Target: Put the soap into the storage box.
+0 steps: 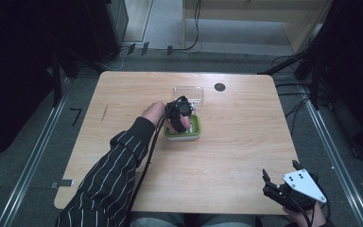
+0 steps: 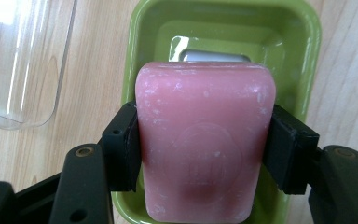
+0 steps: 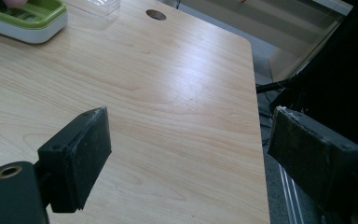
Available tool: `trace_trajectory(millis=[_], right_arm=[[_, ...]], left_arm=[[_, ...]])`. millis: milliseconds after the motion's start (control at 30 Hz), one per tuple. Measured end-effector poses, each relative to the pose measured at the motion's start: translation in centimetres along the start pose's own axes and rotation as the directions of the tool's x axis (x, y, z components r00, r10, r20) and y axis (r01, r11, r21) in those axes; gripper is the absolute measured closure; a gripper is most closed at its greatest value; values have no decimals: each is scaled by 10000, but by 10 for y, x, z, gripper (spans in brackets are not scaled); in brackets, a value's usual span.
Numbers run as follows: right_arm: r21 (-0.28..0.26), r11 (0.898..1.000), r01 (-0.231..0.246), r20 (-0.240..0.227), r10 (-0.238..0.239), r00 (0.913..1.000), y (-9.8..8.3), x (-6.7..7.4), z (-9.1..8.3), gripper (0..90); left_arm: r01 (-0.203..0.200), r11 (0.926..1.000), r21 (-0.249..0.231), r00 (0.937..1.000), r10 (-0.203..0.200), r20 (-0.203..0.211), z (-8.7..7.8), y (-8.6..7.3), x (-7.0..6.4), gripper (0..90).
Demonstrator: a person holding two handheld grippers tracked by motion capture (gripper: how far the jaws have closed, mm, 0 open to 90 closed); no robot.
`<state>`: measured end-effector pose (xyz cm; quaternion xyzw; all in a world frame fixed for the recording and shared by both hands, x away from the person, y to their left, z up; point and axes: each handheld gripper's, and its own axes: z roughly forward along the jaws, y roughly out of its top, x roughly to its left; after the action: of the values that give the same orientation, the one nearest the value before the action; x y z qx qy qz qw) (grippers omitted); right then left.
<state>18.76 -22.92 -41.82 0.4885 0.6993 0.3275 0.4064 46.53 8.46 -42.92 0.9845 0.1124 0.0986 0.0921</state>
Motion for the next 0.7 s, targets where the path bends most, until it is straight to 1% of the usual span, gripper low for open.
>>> trace_trajectory(millis=[33, 100, 133, 233, 267, 300, 400, 567, 700], right_arm=[[-13, 10000, 28, -16, -28, 10000, 0, 0, 0, 139], [7, 10000, 10, 8, -10, 10000, 0, 0, 0, 139], [1, 10000, -2, 18, 2, 10000, 0, 0, 0, 139], [6, 10000, -4, 0, 4, 10000, 0, 0, 0, 139], [1, 10000, -4, 17, 4, 10000, 0, 0, 0, 139], [7, 10000, 2, 17, -2, 10000, 0, 0, 0, 139], [2, 10000, 4, 22, -4, 10000, 0, 0, 0, 139], [-12, 10000, 24, -6, -24, 10000, 0, 0, 0, 139], [8, 10000, -25, 34, 25, 10000, 0, 0, 0, 139]], left_arm=[[-69, 10000, -61, 10000, 69, 7, 1, 0, 0, 383], [-18, 9998, -183, 9999, 20, 119, 2, -1, 0, 382], [-96, 9997, -203, 9999, 97, 84, 2, -1, 0, 382], [-208, 9997, -124, 9998, 209, 58, 2, 0, 0, 381], [-113, 9997, -205, 9999, 114, 53, 2, -1, 0, 381], [-99, 9997, -233, 9999, 100, 40, 2, -1, 0, 380], [-95, 9998, -188, 10000, 96, 23, 2, -2, 1, 375], [-79, 9992, -386, 9999, 84, 127, 3, -3, 2, 369], [-61, 9987, -509, 10000, 62, 14, 0, -4, 2, 371]])
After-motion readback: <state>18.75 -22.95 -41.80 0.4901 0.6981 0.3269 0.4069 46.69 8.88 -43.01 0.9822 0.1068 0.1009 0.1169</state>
